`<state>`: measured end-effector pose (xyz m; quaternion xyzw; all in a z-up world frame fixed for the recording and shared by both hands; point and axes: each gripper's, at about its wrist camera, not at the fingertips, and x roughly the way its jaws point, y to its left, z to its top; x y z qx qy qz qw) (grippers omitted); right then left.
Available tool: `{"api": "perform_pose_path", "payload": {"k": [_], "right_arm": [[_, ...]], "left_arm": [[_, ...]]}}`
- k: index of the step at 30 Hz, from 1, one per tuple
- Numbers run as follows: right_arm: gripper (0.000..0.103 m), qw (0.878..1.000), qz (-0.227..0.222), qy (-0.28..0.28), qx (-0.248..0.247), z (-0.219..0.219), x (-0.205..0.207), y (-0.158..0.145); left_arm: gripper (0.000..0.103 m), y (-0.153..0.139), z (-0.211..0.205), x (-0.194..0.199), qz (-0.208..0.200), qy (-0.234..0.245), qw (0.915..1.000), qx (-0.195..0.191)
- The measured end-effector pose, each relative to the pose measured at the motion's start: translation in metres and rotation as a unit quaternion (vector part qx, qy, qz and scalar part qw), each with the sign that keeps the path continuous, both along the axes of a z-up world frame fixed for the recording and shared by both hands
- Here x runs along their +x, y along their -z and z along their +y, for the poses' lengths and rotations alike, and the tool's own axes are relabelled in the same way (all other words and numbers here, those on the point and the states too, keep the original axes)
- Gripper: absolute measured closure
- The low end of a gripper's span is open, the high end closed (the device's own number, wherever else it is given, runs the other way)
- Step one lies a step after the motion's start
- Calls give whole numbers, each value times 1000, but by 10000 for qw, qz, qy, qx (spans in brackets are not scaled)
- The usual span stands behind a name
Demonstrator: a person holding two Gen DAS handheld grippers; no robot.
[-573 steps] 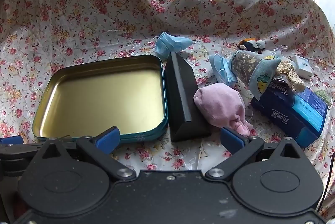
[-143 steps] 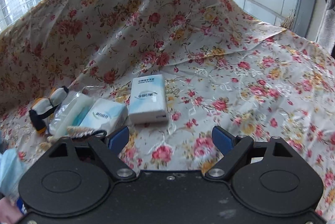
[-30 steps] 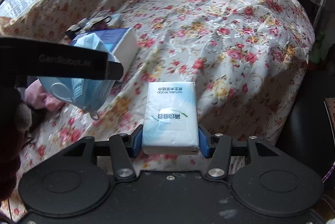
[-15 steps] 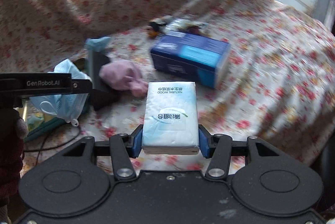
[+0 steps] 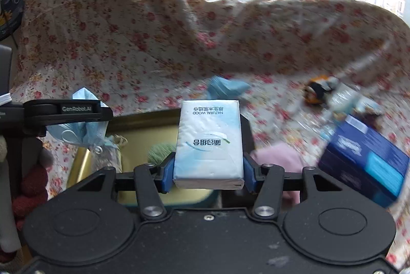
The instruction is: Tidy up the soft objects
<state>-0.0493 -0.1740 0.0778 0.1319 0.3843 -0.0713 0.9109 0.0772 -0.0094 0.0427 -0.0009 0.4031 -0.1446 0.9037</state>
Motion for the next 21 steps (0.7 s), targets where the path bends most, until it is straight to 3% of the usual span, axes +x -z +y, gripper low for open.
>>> {"api": "perform_pose_path", "payload": {"k": [5, 6, 7, 9, 21], "right_arm": [[50, 9997, -184, -179, 21, 9, 44, 3], [42, 9997, -195, -161, 34, 10, 48, 6], [42, 9997, -186, -123, 38, 9, 52, 7], [42, 9998, -152, -59, 73, 6, 57, 11], [42, 9993, 130, 328, 106, -11, 19, 23]], "left_arm": [[36, -1, -1, 26, -291, -359, 9986, 267], [30, -1, -2, 31, -332, -391, 9981, 350], [21, 1, -4, 36, -358, -417, 9976, 432], [13, 4, -10, 42, -415, -421, 9967, 563], [12, 21, -25, 27, -320, -59, 9951, 933]]}}
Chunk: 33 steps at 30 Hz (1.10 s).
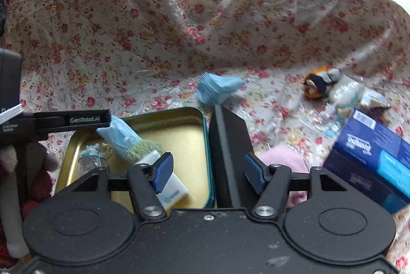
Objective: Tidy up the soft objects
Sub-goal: 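Lower the tissue pack and mask into the gold tray and open both tools, then withdraw both tools from the tray toward the remaining items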
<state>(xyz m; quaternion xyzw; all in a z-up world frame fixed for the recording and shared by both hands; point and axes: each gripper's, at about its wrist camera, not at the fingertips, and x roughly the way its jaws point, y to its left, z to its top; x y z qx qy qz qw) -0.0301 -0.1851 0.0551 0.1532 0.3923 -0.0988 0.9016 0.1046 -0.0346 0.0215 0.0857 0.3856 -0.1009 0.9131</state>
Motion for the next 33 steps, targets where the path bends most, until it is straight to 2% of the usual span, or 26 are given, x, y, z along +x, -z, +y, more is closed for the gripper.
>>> {"api": "perform_pose_path", "payload": {"k": [5, 10, 19, 27, 31, 33], "right_arm": [[42, 10000, 24, 58, -48, 0, -22, 4], [42, 9999, -41, 90, -21, 0, -42, 0], [42, 9991, -399, 140, -42, 4, -91, -19], [42, 9955, -874, 304, -226, 6, -146, -50], [42, 9902, -1128, 524, -643, -5, -174, -80], [42, 9841, -1262, 742, -1011, -14, -191, -101]], "left_arm": [[11, -5, 5, -21, -283, -7, 9989, 377], [10, -12, 21, -42, -616, -145, 9942, 870], [9, -37, 60, -77, -993, -495, 9849, 1331], [9, -66, 89, -114, -1429, -726, 9732, 1646], [8, -85, 100, -129, -1678, -741, 9680, 1711], [8, -97, 103, -132, -1745, -723, 9683, 1633]]}}
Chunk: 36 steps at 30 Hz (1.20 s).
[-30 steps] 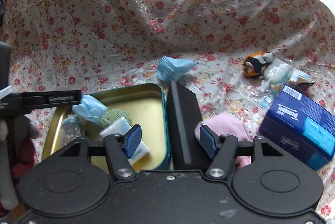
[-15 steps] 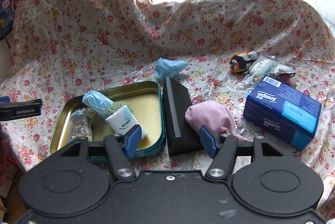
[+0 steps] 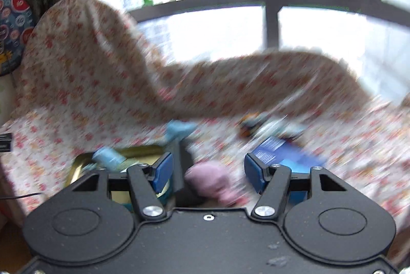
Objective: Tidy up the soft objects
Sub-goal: 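Withdraw both tools from the tray toward the remaining items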
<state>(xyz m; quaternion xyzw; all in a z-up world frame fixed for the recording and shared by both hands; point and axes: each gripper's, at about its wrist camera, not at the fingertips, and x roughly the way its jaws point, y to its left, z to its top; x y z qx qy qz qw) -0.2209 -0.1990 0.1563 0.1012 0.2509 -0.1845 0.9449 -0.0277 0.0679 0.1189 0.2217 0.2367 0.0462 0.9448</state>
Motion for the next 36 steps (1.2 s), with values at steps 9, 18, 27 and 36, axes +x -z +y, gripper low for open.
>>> {"api": "perform_pose_path", "payload": {"k": [9, 18, 27, 36], "right_arm": [[35, 9809, -193, 1326, -1408, -50, -90, -99], [24, 9543, -285, 2241, -1955, -101, -120, -142], [24, 9767, 586, 1994, -538, -152, -41, -24], [24, 9724, 1188, 1985, 308, -172, 14, 70]], "left_arm": [[3, -57, -14, -24, -511, 713, 9961, -82], [3, -101, -46, -18, -938, 1196, 9883, -163], [3, -32, -138, 4, 271, 2092, 9736, -878], [3, 55, -232, -5, 1210, 2741, 9521, -609]]}}
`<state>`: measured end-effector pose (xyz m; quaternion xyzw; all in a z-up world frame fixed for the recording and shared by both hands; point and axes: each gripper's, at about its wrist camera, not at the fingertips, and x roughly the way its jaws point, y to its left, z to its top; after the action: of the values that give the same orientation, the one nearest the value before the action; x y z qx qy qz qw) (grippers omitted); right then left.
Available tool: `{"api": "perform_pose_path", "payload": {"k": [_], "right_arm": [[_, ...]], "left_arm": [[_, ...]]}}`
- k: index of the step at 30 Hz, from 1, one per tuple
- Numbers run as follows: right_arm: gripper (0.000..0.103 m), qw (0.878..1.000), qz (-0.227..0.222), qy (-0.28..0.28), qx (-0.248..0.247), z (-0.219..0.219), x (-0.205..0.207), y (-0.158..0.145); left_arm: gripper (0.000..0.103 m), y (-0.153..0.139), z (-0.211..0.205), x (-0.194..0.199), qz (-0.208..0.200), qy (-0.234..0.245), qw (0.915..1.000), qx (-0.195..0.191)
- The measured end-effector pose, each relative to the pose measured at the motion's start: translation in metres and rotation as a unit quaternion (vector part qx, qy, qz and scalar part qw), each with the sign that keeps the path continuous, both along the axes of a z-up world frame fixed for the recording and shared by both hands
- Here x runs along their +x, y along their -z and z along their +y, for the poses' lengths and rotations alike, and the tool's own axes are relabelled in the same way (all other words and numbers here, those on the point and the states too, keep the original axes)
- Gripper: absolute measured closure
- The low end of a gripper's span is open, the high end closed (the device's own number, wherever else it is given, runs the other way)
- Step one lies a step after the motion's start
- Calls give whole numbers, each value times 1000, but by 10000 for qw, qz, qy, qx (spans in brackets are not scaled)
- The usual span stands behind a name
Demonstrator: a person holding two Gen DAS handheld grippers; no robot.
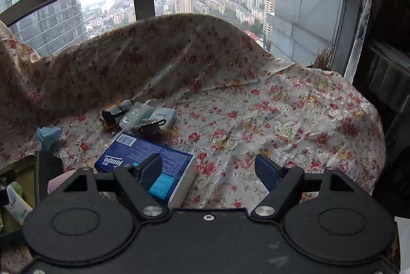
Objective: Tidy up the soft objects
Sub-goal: 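Withdraw both tools from the tray toward the remaining items, then grasp the leopard-print pink pouch with the right tool while the left tool reaches the small white tissue pack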
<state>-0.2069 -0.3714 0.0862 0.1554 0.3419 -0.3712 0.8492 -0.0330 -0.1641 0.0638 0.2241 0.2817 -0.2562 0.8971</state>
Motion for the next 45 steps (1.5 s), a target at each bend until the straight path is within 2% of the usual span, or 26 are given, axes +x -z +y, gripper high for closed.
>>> {"api": "perform_pose_path", "payload": {"k": [5, 8, 13, 24, 30, 32, 34, 35, 36, 42, 45], "right_arm": [[24, 9995, 114, 48, 281, -17, 22, 26], [24, 9992, 123, 25, 366, -25, 38, 31], [24, 9986, 129, -25, 513, -42, 71, 44], [23, 9975, 239, -413, 521, -59, 157, 79], [24, 9950, 581, -589, 559, -65, 199, 108], [25, 9943, 658, -566, 619, -70, 203, 116], [38, 9935, 672, -518, 758, -80, 204, 122], [56, 9928, 665, -506, 861, -85, 202, 123], [58, 9928, 647, -417, 922, -90, 199, 124], [59, 9936, 269, 278, 1059, -122, 154, 111], [59, 9921, 252, 665, 1036, -133, 125, 106]], "left_arm": [[3, 19, -19, -7, 201, 304, 9993, 103], [3, 28, -24, -4, 376, 385, 9985, 118], [3, 40, -29, -4, 430, 496, 9977, 141], [3, 50, -28, -12, 478, 819, 9955, -21], [3, 53, -28, -10, 651, 854, 9942, -93], [3, 54, -28, -8, 689, 847, 9939, -120], [3, 54, -29, -7, 726, 862, 9935, -145], [3, 54, -30, -6, 738, 862, 9934, -147], [3, 55, -31, -6, 745, 860, 9934, -152], [3, 59, -35, -4, 837, 877, 9925, -153], [3, 61, -38, -4, 857, 904, 9921, -128]]}}
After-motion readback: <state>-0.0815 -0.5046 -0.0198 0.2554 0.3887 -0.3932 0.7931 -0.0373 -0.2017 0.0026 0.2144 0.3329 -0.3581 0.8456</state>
